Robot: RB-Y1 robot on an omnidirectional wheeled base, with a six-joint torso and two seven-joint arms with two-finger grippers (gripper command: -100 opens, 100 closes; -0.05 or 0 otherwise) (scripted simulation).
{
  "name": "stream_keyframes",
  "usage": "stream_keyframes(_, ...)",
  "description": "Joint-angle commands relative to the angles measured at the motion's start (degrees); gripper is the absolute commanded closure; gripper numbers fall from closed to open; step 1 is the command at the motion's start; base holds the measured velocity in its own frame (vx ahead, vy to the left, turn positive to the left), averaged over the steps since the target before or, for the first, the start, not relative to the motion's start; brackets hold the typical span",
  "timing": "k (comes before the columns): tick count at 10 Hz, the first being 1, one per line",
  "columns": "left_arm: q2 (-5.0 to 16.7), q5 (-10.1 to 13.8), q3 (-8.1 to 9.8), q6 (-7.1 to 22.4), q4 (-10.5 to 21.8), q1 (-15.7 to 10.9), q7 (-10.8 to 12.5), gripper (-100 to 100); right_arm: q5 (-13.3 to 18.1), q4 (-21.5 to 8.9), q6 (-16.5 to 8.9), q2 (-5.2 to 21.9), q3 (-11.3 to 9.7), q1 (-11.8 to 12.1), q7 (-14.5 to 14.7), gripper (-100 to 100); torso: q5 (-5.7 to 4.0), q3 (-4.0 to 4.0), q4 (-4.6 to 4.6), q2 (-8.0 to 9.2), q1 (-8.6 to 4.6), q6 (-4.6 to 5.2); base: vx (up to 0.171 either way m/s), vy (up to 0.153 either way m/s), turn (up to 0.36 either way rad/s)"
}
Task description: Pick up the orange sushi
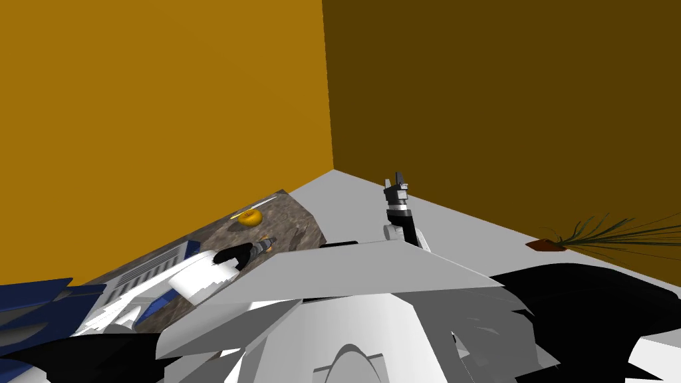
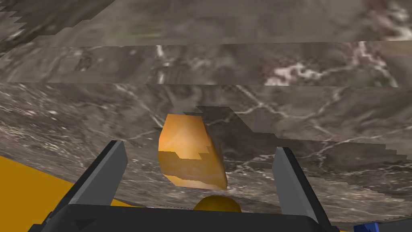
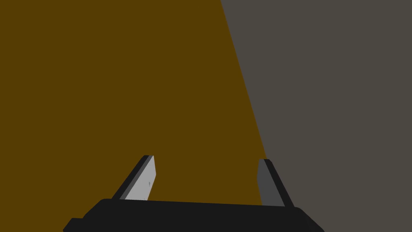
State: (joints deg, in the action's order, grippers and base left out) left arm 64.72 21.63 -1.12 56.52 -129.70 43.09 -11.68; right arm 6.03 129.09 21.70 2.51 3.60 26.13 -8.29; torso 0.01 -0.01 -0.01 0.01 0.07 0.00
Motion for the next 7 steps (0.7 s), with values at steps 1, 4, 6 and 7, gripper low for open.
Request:
stream_keyframes(1,0.0,0.0,0.0,0.0,0.0,0.0,0.0,100,0.0,0.0,0.0,0.0,0.0,0.0,0.0,0,0.0,0.0,0.0,0.0,0.0,0.0,0.0,0.0,0.0)
stream_keyframes(4,-0.01,0.02,0.02,0.01,-0.01,0.0,0.05,100,0.0,0.0,0.0,0.0,0.0,0.0,0.0,0,0.01,-0.01,-0.01,0.0,0.02,0.02,0.0,0.0,0.0)
stream_keyframes(6,0.0,0.01,0.01,0.01,-0.02,0.0,0.02,0,0.0,0.0,0.0,0.0,0.0,0.0,0.0,0,0.01,0.0,0.0,0.0,0.02,0.01,0.0,0.0,0.0)
stream_keyframes(7,0.7,0.33,0.72,0.75,-1.66,0.72,0.32,100,0.0,0.0,0.0,0.0,0.0,0.0,0.0,0,0.01,0.0,0.0,0.0,0.02,0.0,0.001,0.002,0.08)
